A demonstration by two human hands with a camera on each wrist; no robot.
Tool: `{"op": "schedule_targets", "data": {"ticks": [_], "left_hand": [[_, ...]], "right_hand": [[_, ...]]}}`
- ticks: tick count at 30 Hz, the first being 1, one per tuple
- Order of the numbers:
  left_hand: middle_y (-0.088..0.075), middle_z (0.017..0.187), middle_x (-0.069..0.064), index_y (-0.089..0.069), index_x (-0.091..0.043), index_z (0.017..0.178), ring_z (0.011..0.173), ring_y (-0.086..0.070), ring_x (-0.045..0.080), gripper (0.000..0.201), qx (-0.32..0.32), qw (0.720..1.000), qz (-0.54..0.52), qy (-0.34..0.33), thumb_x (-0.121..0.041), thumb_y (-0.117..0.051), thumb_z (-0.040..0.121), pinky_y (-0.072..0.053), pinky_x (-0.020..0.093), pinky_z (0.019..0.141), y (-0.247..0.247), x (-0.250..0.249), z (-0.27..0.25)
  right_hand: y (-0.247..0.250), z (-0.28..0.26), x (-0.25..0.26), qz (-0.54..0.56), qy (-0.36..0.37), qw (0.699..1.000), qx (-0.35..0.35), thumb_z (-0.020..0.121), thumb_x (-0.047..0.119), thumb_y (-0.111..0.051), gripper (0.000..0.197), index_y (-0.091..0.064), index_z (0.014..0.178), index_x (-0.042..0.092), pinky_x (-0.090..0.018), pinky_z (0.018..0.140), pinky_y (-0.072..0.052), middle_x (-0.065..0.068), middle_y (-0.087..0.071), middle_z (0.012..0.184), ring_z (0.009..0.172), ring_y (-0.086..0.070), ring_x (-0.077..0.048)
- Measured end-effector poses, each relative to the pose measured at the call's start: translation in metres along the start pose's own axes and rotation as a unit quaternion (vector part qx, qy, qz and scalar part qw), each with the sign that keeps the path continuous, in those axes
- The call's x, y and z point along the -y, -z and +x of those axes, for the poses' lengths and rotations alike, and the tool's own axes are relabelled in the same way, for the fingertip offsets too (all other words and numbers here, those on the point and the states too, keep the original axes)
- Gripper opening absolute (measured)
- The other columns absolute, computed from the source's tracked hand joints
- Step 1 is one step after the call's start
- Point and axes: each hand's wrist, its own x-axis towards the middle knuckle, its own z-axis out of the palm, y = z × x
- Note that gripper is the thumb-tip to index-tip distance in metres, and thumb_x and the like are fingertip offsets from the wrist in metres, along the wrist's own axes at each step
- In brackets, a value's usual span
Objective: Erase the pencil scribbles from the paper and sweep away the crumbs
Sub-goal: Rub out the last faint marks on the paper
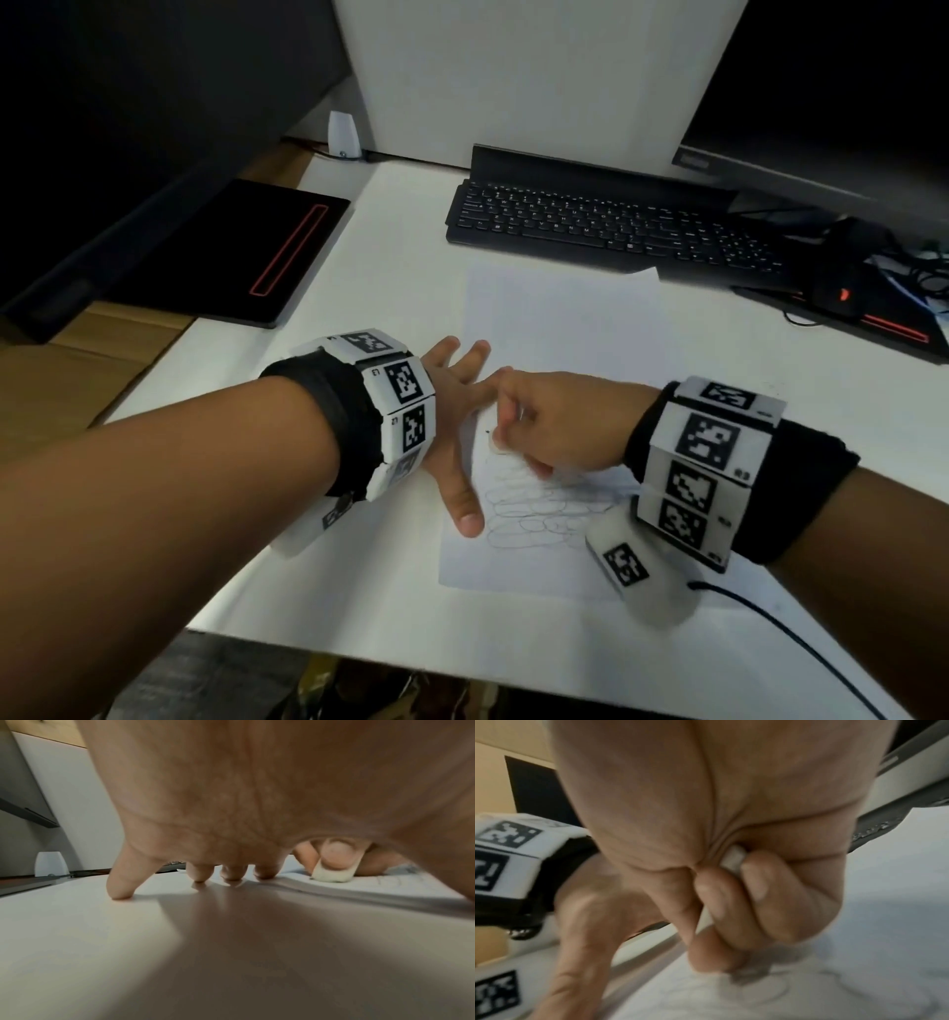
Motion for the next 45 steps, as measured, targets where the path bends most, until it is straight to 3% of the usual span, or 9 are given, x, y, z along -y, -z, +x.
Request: {"op": "schedule_targets", "data": {"ticks": [4,8,13,17,21,26,37,41,45], "left_hand": [[0.031,0.158,-0.004,0.025,-0.03,0.15,0.143,0.029,0.017,0.13,-0.003,1.0,0.023,-0.016,-0.065,-0.072,0.071,0.005,0.046,0.112,0.006,-0.008,-0.011],[0.033,0.157,0.0,0.026,-0.039,0.148,0.145,0.028,0.029,0.138,0.002,1.0,0.005,0.002,-0.069,-0.077,0.062,-0.002,0.058,0.114,0.002,-0.004,-0.005],[0.033,0.157,0.0,0.025,-0.032,0.15,0.143,0.03,0.029,0.137,0.002,1.0,0.009,-0.004,-0.067,-0.076,0.064,-0.001,0.058,0.113,0.004,-0.006,-0.008],[0.033,0.157,-0.004,0.026,-0.046,0.146,0.141,0.031,0.039,0.137,0.009,1.0,-0.016,0.009,-0.069,-0.078,0.059,0.001,0.064,0.112,0.001,-0.003,-0.007],[0.032,0.157,-0.003,0.027,-0.032,0.149,0.132,0.037,0.018,0.133,0.008,1.0,0.003,-0.001,-0.065,-0.074,0.068,0.009,0.053,0.113,0.003,-0.006,-0.008],[0.034,0.156,-0.004,0.026,-0.043,0.148,0.141,0.03,0.042,0.141,0.012,0.999,-0.027,0.015,-0.069,-0.079,0.056,0.002,0.063,0.113,-0.002,0.001,0.002],[0.035,0.156,-0.002,0.027,-0.037,0.149,0.141,0.03,0.039,0.139,0.013,1.0,-0.009,0.013,-0.068,-0.077,0.062,0.004,0.058,0.114,0.001,-0.003,-0.001],[0.037,0.155,-0.005,0.031,-0.039,0.145,0.141,0.03,0.042,0.144,0.016,1.0,-0.015,0.02,-0.07,-0.079,0.056,0.001,0.062,0.113,0.0,-0.001,0.002],[0.036,0.155,-0.003,0.03,-0.038,0.146,0.141,0.03,0.041,0.142,0.022,1.0,-0.01,0.019,-0.069,-0.078,0.059,0.002,0.06,0.114,0.002,-0.002,-0.002]], "right_hand": [[-0.011,-0.003,0.004,0.008,0.023,0.999,0.036,0.101,0.027,-0.047,0.01,-0.046,0.092,0.022,-0.032,0.075,-0.049,-0.001,-0.067,0.075,0.069,-0.06,-0.014],[0.001,0.001,-0.003,0.013,0.004,1.0,-0.013,0.101,0.025,-0.048,0.023,-0.058,0.103,0.004,-0.021,0.062,-0.044,-0.004,-0.068,0.073,0.06,-0.056,-0.013],[-0.01,-0.005,-0.001,0.011,0.034,0.998,0.051,0.1,0.029,-0.05,0.014,-0.052,0.1,0.015,-0.028,0.07,-0.047,-0.002,-0.067,0.073,0.064,-0.058,-0.013],[0.002,-0.001,-0.012,0.016,0.019,0.999,-0.023,0.1,0.025,-0.051,0.013,-0.053,0.102,0.013,-0.026,0.066,-0.044,0.0,-0.066,0.07,0.061,-0.056,-0.01],[-0.011,-0.005,-0.009,0.005,0.054,0.998,0.042,0.099,0.029,-0.052,0.014,-0.053,0.1,0.015,-0.028,0.07,-0.048,0.004,-0.063,0.066,0.057,-0.055,-0.007],[0.0,-0.001,-0.02,0.03,0.032,0.999,-0.012,0.098,0.028,-0.053,0.011,-0.053,0.096,0.018,-0.029,0.073,-0.048,0.005,-0.065,0.064,0.057,-0.057,-0.006],[-0.007,-0.006,-0.018,-0.005,0.057,0.997,0.043,0.098,0.027,-0.05,0.006,-0.051,0.097,0.02,-0.034,0.073,-0.053,0.002,-0.068,0.069,0.063,-0.063,-0.02],[0.002,-0.007,-0.023,0.025,0.038,0.998,0.041,0.099,0.025,-0.053,0.009,-0.052,0.096,0.017,-0.025,0.059,-0.047,-0.003,-0.066,0.069,0.052,-0.054,-0.016],[-0.002,-0.006,-0.024,-0.006,0.059,0.998,0.025,0.098,0.031,-0.052,0.009,-0.051,0.091,0.025,-0.033,0.075,-0.053,0.004,-0.067,0.066,0.062,-0.061,-0.012]]}}
